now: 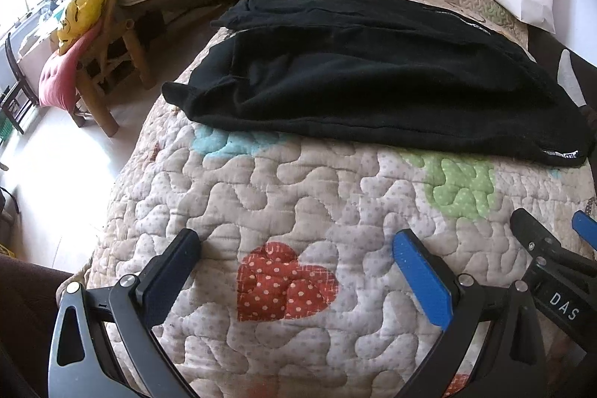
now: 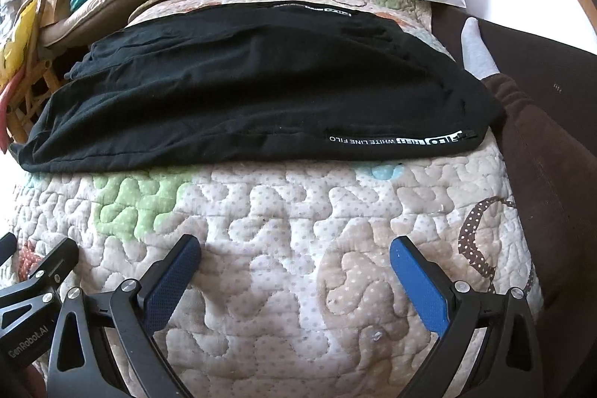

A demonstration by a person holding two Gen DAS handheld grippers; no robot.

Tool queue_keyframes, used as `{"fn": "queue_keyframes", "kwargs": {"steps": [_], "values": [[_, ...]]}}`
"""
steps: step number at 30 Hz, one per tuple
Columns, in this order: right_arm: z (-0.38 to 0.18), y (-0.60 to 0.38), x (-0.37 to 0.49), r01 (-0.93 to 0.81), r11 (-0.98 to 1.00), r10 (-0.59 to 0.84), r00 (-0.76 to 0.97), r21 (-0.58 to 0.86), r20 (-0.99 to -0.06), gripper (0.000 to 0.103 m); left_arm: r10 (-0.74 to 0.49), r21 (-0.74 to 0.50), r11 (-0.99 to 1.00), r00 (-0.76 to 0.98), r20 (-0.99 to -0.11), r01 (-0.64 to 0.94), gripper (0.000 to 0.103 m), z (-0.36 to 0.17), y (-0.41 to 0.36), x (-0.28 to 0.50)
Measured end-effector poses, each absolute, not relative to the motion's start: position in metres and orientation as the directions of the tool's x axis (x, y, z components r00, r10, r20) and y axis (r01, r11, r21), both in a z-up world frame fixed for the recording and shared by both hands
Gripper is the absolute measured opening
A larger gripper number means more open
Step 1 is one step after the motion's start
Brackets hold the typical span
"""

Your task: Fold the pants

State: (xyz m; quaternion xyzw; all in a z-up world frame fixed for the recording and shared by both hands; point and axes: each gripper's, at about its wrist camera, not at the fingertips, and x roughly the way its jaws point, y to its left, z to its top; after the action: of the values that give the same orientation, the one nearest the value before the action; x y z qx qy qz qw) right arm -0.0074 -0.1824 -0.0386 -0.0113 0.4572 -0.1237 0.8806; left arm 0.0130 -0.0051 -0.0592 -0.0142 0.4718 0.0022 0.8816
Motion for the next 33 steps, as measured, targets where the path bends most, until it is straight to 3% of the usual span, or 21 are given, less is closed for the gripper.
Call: {"fn": "queue_keyframes", "kwargs": {"steps": [9, 33], "values": [[-0.046, -0.194, -0.006, 0.233, 0.972, -0.163, 0.535, -0.041, -0.829, 0.103, -0.027, -0.023, 1.000, 0.560, -0.828, 0.015, 0.103, -0.059, -0.001, 0.006], [-0.047, -0.192, -0.008, 0.165, 0.984, -0.139, 0.511, -0.062, -0.849, 0.103, 0.003, -0.008, 1.000, 0.526, -0.851, -0.018, 0.103, -0.056, -0.008, 0.028]]}}
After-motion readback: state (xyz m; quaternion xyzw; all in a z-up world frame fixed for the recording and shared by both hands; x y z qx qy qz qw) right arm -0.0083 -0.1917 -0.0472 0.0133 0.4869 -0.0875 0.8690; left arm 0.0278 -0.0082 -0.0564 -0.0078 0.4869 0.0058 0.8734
